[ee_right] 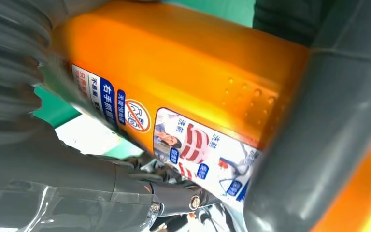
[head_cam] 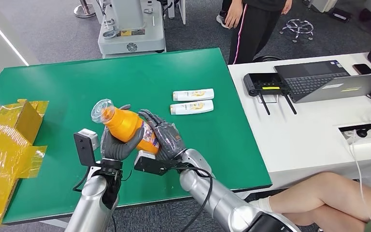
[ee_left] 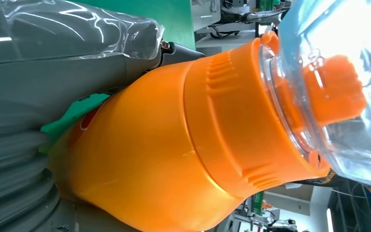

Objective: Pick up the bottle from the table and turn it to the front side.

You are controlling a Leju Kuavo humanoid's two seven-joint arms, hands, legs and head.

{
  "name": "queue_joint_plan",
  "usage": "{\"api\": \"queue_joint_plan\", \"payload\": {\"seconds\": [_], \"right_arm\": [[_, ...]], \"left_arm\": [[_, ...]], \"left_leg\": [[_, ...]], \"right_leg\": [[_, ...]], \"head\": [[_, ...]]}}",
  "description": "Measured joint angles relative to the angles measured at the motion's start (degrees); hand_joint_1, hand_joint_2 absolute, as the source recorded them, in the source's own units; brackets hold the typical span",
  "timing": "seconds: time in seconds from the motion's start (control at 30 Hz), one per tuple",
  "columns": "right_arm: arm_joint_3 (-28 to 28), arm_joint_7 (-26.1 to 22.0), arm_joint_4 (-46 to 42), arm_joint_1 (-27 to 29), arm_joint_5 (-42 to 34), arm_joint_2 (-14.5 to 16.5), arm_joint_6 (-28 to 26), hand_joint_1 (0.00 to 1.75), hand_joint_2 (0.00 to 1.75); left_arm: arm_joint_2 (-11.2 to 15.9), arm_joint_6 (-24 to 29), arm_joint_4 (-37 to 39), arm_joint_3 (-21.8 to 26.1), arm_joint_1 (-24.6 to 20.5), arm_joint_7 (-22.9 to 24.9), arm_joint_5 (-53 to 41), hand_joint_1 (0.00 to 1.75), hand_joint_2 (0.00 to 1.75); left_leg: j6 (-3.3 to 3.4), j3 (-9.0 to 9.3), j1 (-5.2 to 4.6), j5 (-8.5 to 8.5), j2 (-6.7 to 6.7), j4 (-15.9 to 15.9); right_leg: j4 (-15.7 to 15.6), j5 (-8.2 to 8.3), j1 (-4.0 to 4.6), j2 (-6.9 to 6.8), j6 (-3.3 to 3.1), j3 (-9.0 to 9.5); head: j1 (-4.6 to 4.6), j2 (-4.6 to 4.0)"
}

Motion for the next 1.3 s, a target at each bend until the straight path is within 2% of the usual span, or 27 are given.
{"api": "queue_joint_plan", "payload": {"seconds": [0.27, 0.43, 0.63, 0.77, 0.87, 1.07, 1.2, 1.3], "right_arm": [[-0.03, 2.29, -11.37, 4.42, 0.8, -0.59, 1.68, 0.0, 1.75], [1.03, 2.01, -19.84, 7.09, 0.01, -1.2, 2.78, 0.0, 1.75], [2.02, 2.12, -23.16, 8.21, -1.05, -1.55, 3.02, 0.0, 1.75], [7.81, -0.37, -40.7, 13.43, -9.61, -4.31, 2.82, 0.0, 1.75], [9.3, -1.39, -46.06, 15.08, -11.89, -5.24, 1.43, 0.0, 1.75], [10.88, -1.93, -50.99, 15.91, -13.38, -6.04, -0.21, 0.0, 1.75], [11.52, -2.44, -51.4, 16.04, -15.24, -6.4, -0.13, 0.0, 1.75], [12.02, -2.95, -51.27, 16.22, -16.58, -6.73, 0.39, 0.0, 1.75]], "left_arm": [[0.23, 0.56, -0.08, 0.87, 0.28, 0.32, -0.04, 1.75, 1.75], [0.73, 1.51, -0.14, 1.42, 1.27, 0.29, -0.09, 1.75, 1.75], [0.92, 2.01, -0.2, 1.81, 1.69, 0.1, -0.14, 1.75, 1.75], [2.15, 4.57, -1.23, 3.94, 3.67, -0.87, -0.72, 1.75, 1.75], [2.64, 5.39, -1.71, 4.72, 4.15, -1.46, -0.73, 1.75, 1.75], [3.63, 7.66, -3.68, 5.85, 4.26, -2.95, -2.15, 1.75, 1.75], [4.79, 13.93, -8.21, 6.59, 4.16, -7.67, -8.56, 1.75, 1.75], [6.96, 17.79, -12.55, 6.68, 3.32, -8.21, -15.73, 1.75, 1.75]], "left_leg": [[0.0, -0.02, 0.0, 0.0, -0.01, 0.0], [0.0, -0.03, 0.01, 0.0, 0.01, -0.01], [0.0, -0.03, 0.01, 0.0, 0.02, -0.02], [0.0, -0.07, 0.0, 0.0, 0.01, -0.02], [0.0, -0.07, 0.0, 0.0, 0.02, -0.02], [0.0, -0.06, 0.01, 0.0, 0.02, -0.02], [-0.01, -0.07, 0.02, 0.0, 0.03, -0.02], [-0.01, -0.07, 0.02, 0.0, 0.0, -0.02]], "right_leg": [[0.0, 0.0, 0.0, 0.0, 0.0, -0.01], [0.0, 0.0, 0.01, 0.02, 0.0, -0.02], [0.0, -0.01, 0.01, 0.04, 0.0, -0.03], [0.0, -0.02, 0.01, 0.02, -0.01, -0.06], [0.0, -0.01, 0.0, 0.02, -0.01, -0.06], [0.0, -0.01, 0.01, 0.03, -0.01, -0.06], [0.01, -0.01, 0.02, 0.03, -0.02, -0.06], [0.01, -0.01, 0.02, 0.01, -0.02, -0.06]], "head": [[0.0, 0.0], [-0.01, 0.0], [-0.01, 0.0], [0.0, 0.0], [0.0, 0.0], [-0.01, 0.0], [0.01, 0.0], [0.0, 0.0]]}}
